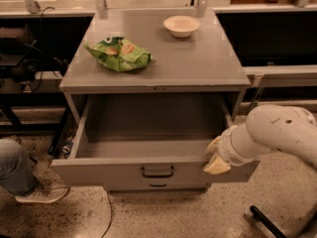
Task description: Open top drawer
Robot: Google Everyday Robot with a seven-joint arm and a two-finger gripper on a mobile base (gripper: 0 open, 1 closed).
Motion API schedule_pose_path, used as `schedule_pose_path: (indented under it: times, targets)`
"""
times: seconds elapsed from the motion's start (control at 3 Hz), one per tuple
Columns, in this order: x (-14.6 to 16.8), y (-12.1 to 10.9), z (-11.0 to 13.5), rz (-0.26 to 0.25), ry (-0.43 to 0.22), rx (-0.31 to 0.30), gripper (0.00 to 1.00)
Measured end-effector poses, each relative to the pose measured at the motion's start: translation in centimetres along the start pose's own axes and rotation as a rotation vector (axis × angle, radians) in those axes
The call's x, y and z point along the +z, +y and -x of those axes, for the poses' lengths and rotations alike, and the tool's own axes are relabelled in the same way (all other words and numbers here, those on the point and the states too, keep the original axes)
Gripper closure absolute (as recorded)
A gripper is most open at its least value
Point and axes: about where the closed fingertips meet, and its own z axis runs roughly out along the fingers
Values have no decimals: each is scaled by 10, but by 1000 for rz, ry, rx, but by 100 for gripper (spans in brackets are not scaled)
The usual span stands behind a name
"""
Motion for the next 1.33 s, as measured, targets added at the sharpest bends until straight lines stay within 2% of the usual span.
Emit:
schedule_pose_path:
  times: [0.33,1.0,1.33]
  targets:
    - [-13,37,-16,26,24,72,100]
    - [-15,43,-18,31,28,84,100]
    - [-15,43,-18,31,28,81,86]
